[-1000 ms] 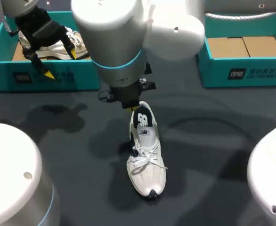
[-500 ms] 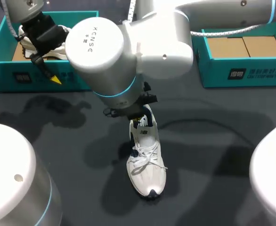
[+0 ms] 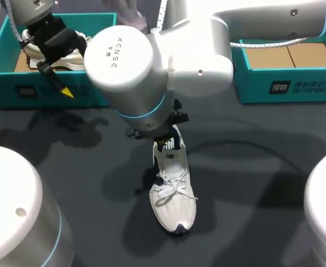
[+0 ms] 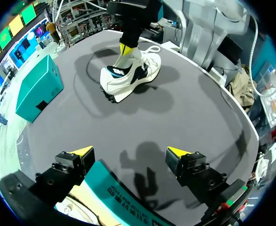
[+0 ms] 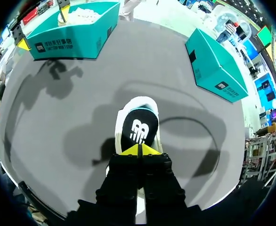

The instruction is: Take the shoe out of the shoebox, open the shoe tongue, remove and reinsert the insole, then place the shoe into the shoebox

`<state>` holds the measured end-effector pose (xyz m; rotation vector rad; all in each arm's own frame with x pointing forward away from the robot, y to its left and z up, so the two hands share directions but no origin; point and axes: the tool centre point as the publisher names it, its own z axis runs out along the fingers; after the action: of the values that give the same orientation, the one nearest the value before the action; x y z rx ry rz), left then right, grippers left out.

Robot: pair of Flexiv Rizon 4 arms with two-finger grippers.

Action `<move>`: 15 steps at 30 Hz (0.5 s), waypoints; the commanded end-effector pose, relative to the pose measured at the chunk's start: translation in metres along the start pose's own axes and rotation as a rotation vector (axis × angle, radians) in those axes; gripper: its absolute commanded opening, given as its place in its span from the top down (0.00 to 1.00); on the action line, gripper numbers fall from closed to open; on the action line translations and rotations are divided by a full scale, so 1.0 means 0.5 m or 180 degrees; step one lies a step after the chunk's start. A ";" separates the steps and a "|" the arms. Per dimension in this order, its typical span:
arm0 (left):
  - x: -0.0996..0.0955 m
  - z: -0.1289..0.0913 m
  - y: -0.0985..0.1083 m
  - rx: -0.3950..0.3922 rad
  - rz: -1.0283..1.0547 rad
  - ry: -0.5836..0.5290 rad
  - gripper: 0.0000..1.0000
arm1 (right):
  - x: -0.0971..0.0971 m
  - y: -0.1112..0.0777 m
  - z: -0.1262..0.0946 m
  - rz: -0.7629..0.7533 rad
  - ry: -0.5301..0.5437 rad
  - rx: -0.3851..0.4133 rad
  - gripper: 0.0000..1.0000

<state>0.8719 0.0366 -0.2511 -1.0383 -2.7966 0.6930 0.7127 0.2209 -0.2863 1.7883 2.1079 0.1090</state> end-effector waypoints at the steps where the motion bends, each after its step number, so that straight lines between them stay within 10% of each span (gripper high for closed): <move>1: 0.001 0.000 0.000 -0.0007 0.0002 0.0000 0.00 | 0.025 -0.005 0.023 -0.0026 -0.0113 -0.0067 1.00; 15: 0.001 0.000 0.000 -0.0007 0.0002 0.0000 0.00 | 0.043 -0.006 0.066 -0.0077 -0.0393 -0.0289 1.00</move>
<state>0.8718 0.0366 -0.2511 -1.0381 -2.7969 0.6931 0.7287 0.2266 -0.3138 1.6663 2.0802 0.0948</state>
